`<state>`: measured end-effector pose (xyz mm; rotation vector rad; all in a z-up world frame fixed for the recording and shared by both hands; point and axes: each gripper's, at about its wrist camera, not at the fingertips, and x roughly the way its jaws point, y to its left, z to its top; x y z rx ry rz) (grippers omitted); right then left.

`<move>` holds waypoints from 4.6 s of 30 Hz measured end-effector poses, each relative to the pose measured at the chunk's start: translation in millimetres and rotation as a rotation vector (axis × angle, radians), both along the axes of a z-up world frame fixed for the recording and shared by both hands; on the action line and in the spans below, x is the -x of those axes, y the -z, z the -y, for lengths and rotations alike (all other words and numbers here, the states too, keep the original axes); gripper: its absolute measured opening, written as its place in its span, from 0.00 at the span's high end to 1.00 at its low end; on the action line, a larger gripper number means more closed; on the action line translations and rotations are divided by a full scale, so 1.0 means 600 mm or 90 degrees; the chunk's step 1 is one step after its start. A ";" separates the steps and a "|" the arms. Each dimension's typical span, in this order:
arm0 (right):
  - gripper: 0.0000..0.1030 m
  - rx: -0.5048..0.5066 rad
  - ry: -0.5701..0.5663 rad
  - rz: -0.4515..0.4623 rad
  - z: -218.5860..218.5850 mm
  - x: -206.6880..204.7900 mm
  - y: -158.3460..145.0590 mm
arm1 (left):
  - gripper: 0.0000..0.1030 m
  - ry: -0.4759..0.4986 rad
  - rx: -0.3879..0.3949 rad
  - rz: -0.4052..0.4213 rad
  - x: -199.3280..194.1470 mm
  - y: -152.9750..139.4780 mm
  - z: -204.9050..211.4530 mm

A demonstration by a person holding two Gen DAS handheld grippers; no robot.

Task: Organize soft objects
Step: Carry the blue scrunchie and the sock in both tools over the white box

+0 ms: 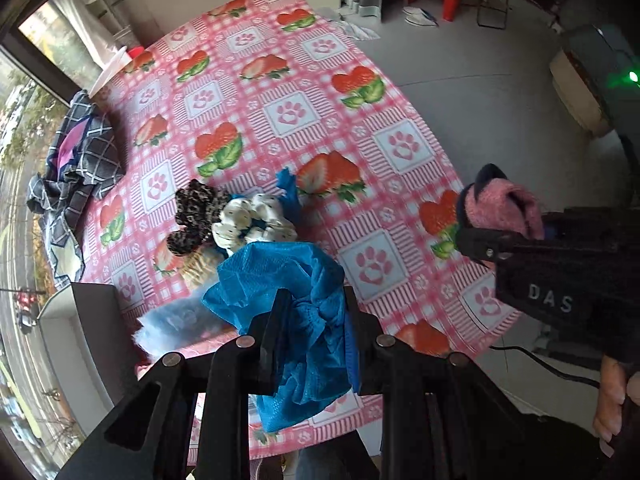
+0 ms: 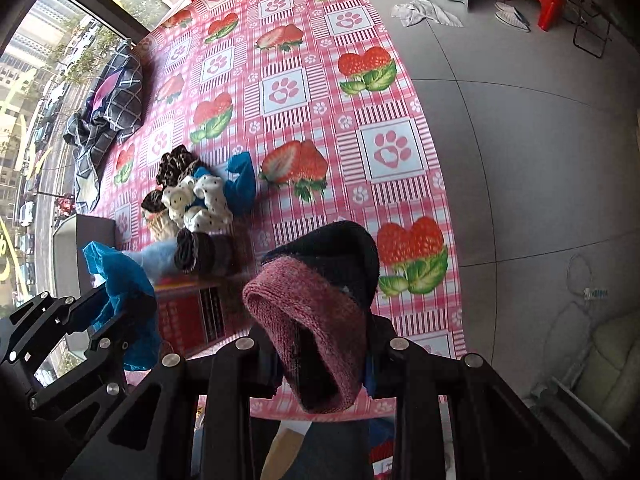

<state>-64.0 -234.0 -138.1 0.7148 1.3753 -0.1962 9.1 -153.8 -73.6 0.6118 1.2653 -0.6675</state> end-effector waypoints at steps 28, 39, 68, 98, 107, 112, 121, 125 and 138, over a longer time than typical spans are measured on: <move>0.70 -0.028 -0.047 -0.028 -0.145 0.072 0.016 | 0.74 0.001 0.023 -0.012 0.097 0.006 -0.157; 0.70 -0.005 -0.052 -0.045 -0.285 0.060 -0.008 | 0.74 -0.013 0.052 -0.015 0.058 0.010 -0.299; 0.70 0.053 -0.252 0.032 -0.552 -0.094 -0.092 | 0.74 -0.193 0.069 0.016 -0.044 0.004 -0.561; 0.70 0.067 -0.416 0.068 -0.725 -0.219 -0.126 | 0.74 -0.403 0.079 -0.006 -0.107 0.045 -0.731; 0.70 0.050 -0.424 0.061 -0.741 -0.240 -0.117 | 0.74 -0.434 0.072 -0.008 -0.125 0.066 -0.761; 0.70 0.033 -0.424 0.063 -0.753 -0.258 -0.108 | 0.74 -0.428 0.059 -0.013 -0.136 0.085 -0.772; 0.70 -0.011 -0.429 0.064 -0.779 -0.294 -0.074 | 0.73 -0.397 0.043 -0.033 -0.150 0.126 -0.766; 0.70 -0.031 -0.429 0.049 -0.787 -0.299 -0.050 | 0.73 -0.390 0.036 -0.054 -0.152 0.146 -0.764; 0.70 -0.065 -0.492 -0.039 -0.829 -0.245 0.014 | 0.72 -0.350 0.010 -0.094 -0.116 0.168 -0.756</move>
